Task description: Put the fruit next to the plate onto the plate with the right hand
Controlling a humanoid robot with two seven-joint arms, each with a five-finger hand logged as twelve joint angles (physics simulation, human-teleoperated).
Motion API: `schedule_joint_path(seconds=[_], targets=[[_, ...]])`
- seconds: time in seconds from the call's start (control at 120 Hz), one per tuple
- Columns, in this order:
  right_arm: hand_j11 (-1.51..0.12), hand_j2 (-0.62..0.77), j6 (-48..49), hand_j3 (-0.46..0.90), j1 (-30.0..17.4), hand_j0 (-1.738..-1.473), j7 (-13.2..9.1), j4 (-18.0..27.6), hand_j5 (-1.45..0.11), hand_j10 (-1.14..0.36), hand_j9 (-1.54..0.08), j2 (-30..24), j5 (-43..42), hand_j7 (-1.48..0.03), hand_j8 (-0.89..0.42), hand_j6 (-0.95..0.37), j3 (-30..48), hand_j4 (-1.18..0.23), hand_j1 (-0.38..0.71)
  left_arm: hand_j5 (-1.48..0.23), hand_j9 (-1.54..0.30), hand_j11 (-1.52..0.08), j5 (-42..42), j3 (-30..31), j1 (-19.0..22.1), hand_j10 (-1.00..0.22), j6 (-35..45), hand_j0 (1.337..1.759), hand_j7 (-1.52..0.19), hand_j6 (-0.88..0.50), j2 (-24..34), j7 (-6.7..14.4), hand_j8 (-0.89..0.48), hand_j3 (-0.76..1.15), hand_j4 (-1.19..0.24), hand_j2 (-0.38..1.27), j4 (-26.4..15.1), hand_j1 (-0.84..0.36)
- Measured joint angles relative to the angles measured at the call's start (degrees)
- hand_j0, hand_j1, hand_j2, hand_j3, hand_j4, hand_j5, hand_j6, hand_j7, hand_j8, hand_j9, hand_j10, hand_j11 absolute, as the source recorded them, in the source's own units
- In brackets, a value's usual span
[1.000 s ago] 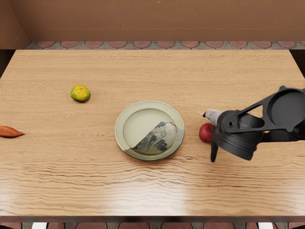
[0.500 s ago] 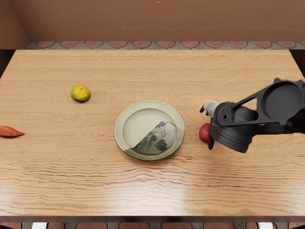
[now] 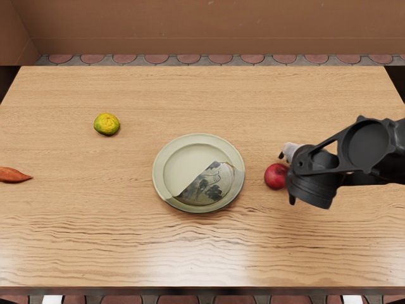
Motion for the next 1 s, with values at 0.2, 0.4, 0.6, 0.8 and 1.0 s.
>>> schedule_joint_path(seconds=[0.2,0.4,0.6,0.8,1.0], targets=[[-0.28,-0.04,0.0,0.00,5.2,-1.658,0.0,0.0,-0.28,-0.21,-0.28,3.7,5.1,-0.28,-0.22,-0.22,-3.3,-0.22,-0.09,-0.01,-0.01,-0.01,0.0,0.0,0.0,-0.01,0.0,1.658,-0.01,-0.01,0.0,0.0,-0.01,0.00,-0.01,0.00,0.0,0.34],[-0.28,-0.04,0.0,0.00,7.8,-1.658,0.0,-1.2,-0.28,-0.22,-0.28,8.9,9.1,-0.28,-0.22,-0.22,-4.8,-0.22,-0.09,-0.01,-0.01,-0.01,0.0,0.0,0.0,-0.01,0.0,1.658,-0.01,-0.01,0.0,0.0,-0.01,0.00,-0.01,0.00,0.0,0.34],[-0.28,-0.04,0.0,0.00,8.2,-1.658,0.0,-2.2,-0.28,-0.22,-0.28,10.9,10.9,-0.28,-0.22,-0.22,-5.9,-0.22,-0.09,-0.01,-0.01,-0.01,0.0,0.0,0.0,-0.01,0.0,1.658,-0.01,-0.01,0.0,0.0,-0.01,0.00,-0.01,0.00,0.0,0.34],[-0.28,-0.04,0.0,0.00,8.2,-1.658,0.0,-2.6,-0.28,-0.21,-0.28,12.2,11.1,-0.28,-0.21,-0.21,-5.7,-0.21,-0.09,-0.01,-0.01,-0.01,0.0,0.0,0.0,-0.01,0.0,1.658,-0.01,-0.01,0.0,0.0,-0.01,0.00,-0.01,0.00,0.0,0.34],[-0.26,-0.04,0.0,0.00,7.9,-1.658,0.0,-3.2,-0.26,-0.20,-0.26,12.6,11.1,-0.26,-0.20,-0.20,-5.7,-0.20,-0.11,-0.01,-0.01,-0.01,0.0,0.0,0.0,-0.01,0.0,1.658,-0.01,-0.01,0.0,0.0,-0.01,0.00,-0.01,0.00,0.0,0.34]])
